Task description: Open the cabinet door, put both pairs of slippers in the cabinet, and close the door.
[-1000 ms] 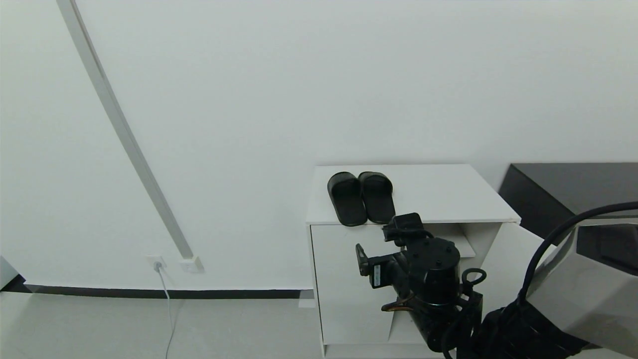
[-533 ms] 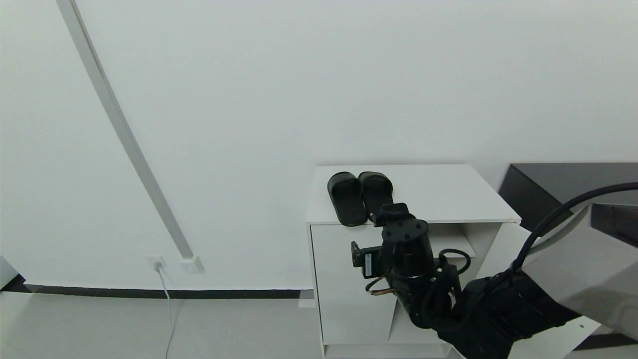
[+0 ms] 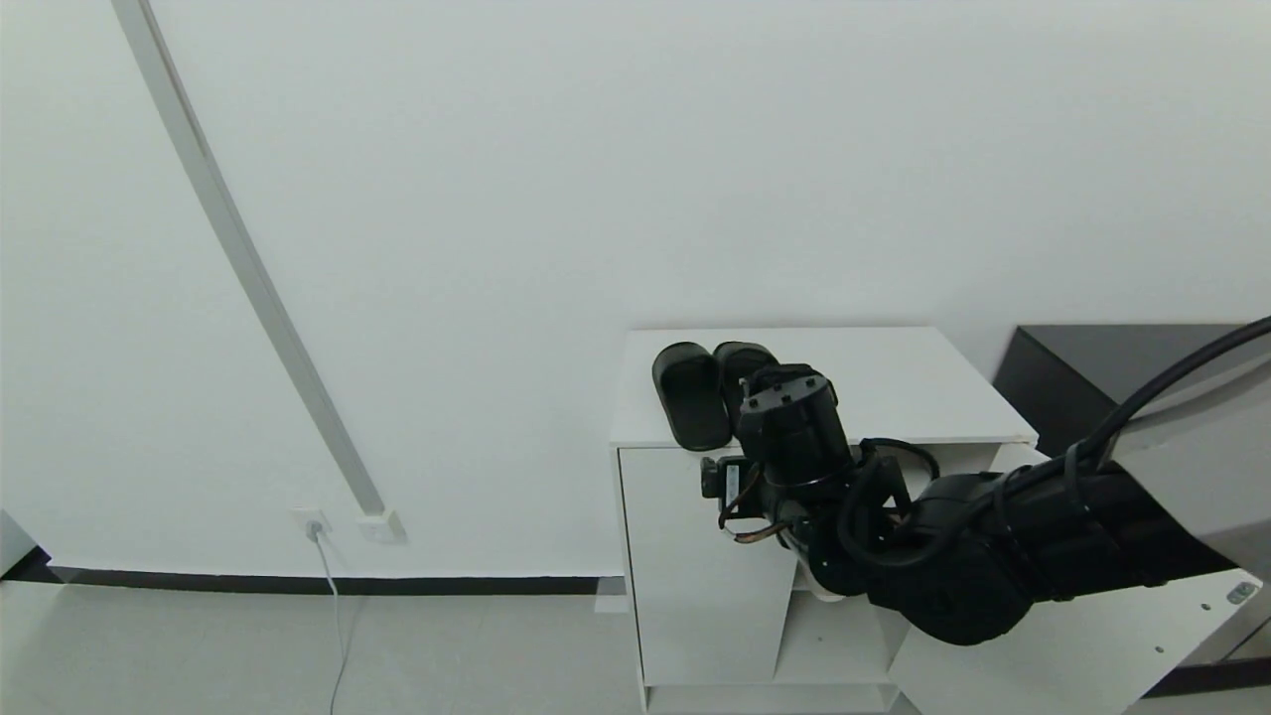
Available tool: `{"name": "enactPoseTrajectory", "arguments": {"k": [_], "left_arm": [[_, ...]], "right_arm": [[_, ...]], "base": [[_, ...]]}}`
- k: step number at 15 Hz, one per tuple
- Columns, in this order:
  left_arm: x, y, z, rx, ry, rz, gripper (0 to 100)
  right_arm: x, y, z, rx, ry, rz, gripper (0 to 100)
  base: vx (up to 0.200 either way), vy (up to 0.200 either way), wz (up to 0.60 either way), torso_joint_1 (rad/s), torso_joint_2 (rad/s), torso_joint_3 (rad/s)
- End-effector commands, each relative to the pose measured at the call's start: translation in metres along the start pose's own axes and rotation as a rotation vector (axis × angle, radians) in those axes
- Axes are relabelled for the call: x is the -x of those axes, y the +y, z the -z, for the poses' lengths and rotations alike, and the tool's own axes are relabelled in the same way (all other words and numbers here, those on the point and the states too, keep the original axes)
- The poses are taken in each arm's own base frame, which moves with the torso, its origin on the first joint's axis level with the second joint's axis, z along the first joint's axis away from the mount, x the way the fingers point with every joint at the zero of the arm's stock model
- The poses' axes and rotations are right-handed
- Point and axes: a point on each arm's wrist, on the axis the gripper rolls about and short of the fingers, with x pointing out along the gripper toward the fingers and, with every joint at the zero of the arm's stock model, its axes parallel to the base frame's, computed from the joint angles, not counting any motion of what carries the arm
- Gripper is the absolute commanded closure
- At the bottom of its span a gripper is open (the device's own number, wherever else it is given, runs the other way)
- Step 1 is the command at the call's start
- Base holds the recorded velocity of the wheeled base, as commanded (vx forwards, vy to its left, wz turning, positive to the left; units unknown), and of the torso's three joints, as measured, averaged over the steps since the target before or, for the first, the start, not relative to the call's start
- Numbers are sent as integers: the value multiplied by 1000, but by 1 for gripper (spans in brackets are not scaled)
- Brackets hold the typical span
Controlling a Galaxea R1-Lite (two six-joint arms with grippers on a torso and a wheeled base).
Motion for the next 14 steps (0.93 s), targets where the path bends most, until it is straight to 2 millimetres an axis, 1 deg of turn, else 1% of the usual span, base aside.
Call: {"name": "enactPoseTrajectory", "arguments": {"k": [1,3,10,12,14], "left_arm": [[0,0,0,0,0,1,100],[0,0,0,0,0,0,100],[0,0,0,-1,0,1,100],[0,0,0,0,0,0,100],[0,0,0,0,0,1,100]], "right_arm": [[7,2,-10,-17,-21,-15,0],[8,3,-9,-15,-20,-17,0],[11,9,-6,-10,-19,-32,0],[8,8,2,2,0,-19,0],[1,6,20,26,26,2,0]], "base": [[0,0,0,0,0,0],[0,0,0,0,0,0],[200,0,0,2,0,0],[200,0,0,10,2,2],[0,0,0,0,0,0]]}}
